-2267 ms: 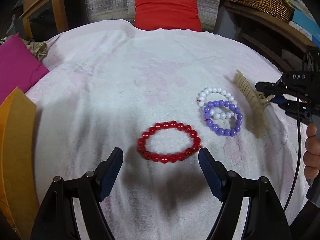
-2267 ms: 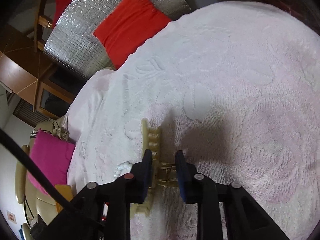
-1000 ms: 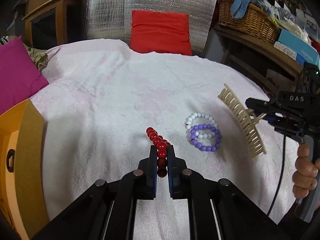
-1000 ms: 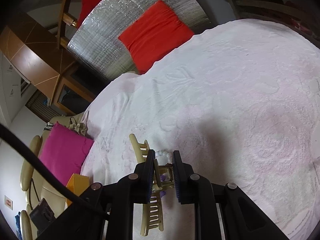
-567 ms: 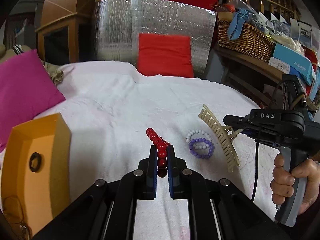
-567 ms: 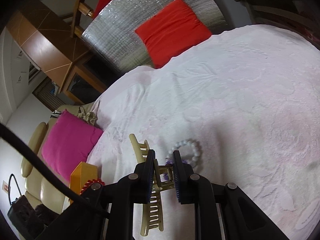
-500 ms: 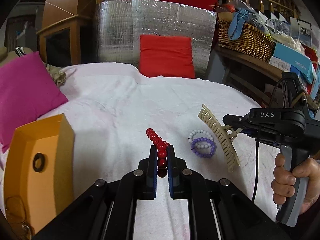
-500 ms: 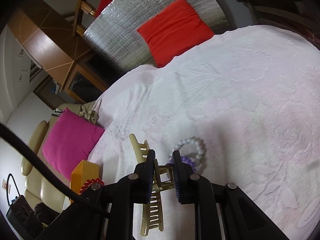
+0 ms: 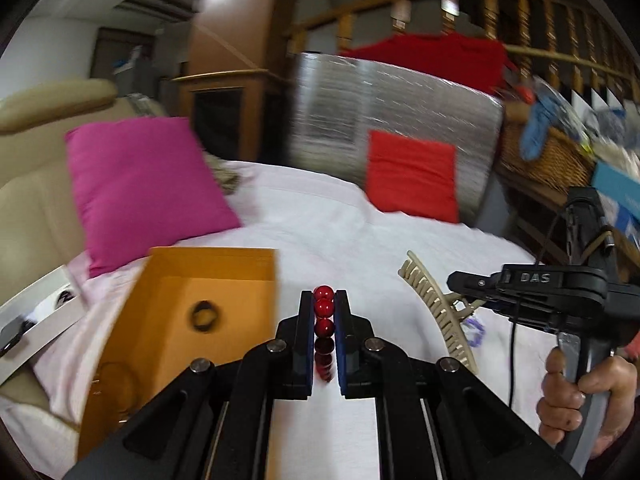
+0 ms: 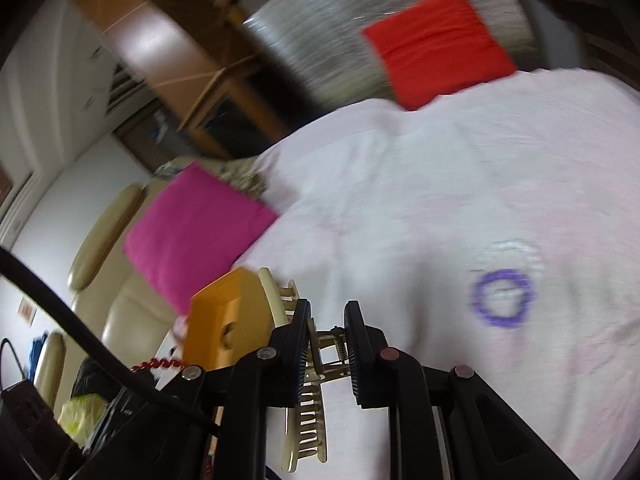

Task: Organize jewelry
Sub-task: 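Carry the claw clip and red bracelet into the orange box with both tools and release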

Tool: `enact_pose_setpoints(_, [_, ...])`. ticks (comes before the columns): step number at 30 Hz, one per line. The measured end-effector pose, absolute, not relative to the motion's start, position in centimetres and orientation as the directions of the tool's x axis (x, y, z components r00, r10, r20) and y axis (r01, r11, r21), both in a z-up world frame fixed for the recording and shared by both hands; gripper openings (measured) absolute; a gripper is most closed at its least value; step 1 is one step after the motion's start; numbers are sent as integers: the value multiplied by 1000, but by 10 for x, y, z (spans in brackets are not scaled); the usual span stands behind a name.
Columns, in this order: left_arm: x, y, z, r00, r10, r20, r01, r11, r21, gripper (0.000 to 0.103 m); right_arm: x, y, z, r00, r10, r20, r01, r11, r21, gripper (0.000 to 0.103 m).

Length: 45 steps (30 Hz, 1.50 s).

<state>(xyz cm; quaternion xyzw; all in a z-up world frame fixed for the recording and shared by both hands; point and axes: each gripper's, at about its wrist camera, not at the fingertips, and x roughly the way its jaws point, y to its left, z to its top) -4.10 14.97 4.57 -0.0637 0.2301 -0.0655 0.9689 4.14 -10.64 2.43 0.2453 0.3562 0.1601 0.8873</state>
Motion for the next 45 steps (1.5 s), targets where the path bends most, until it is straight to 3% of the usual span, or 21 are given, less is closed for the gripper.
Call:
enact_pose_setpoints(6, [-33,215,29,869,-37,-494,-54,984,-169,9,53,-20,45,633,539,-555,-227,815,533,19])
enact_pose_setpoints(14, [-10,244,-10,757,-31,-652,-144,966,-213,9,84,88,25,522,565,-639,-297,822,485,19])
enact_pose_setpoints(30, [3,249,-49,592,0,-806,-231,958,-170,9,140,152,-46,404,399,-823,-275,911,307,19])
enact_pose_setpoints(42, [11,247,-67,497,54,-866,-273,957,-98,10,149,174,-54,395,261,-881,-308,941,141,18])
enact_pose_setpoints(44, [13,247,-68,494,65,-867,-277,957,-86,15,150,174,-53,382,251,-890,-303,943,136,18])
enact_pose_setpoints(45, [14,247,-68,491,67,-868,-276,958,-82,30,150,173,-52,374,252,-892,-300,943,141,18])
